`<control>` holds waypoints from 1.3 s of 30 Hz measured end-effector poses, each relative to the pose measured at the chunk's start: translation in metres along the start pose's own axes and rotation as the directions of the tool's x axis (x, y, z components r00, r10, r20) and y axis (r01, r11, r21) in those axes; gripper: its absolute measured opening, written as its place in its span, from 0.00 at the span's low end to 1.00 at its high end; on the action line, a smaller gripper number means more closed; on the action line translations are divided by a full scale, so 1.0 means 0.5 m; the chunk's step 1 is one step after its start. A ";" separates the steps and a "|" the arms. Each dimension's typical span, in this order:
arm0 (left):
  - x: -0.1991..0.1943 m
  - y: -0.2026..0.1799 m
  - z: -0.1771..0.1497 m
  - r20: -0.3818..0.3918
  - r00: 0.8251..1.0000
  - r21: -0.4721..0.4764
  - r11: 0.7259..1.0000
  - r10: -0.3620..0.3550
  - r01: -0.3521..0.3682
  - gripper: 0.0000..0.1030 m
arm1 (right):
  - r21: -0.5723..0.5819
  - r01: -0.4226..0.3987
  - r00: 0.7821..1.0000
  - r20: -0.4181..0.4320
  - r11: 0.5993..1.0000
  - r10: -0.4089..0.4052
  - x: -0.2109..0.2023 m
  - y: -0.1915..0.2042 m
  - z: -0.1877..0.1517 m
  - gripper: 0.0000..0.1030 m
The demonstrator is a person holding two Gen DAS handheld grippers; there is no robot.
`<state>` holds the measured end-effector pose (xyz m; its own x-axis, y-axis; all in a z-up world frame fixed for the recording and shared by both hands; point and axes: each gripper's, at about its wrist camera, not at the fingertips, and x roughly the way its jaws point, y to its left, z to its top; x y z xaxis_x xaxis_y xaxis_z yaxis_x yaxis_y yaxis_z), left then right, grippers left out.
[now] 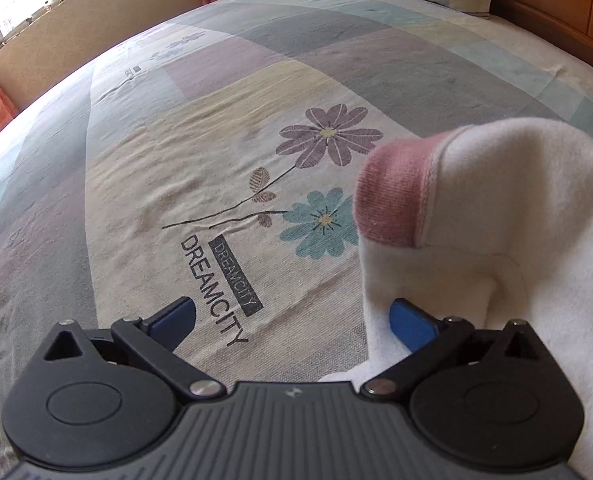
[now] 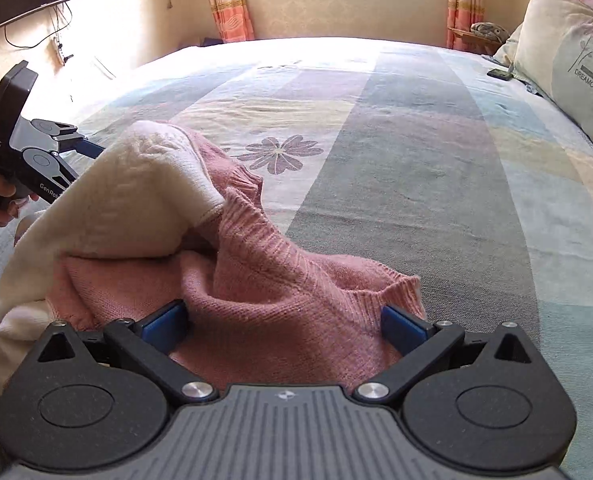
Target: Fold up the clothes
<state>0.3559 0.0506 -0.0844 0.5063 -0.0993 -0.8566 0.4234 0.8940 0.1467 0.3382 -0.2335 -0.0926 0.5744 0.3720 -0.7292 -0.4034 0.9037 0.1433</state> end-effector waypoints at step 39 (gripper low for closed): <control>-0.151 -0.101 0.217 -0.246 0.954 -0.135 0.981 -0.172 0.142 0.96 | 0.392 0.114 0.894 -0.442 0.913 0.078 -0.071 -0.102 0.129 1.00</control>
<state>0.3780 -0.0345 0.0263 0.2252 -0.1405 -0.9641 0.3855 0.9216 -0.0443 0.3843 -0.2793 -0.0308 0.1668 0.3093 -0.9362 -0.0238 0.9505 0.3098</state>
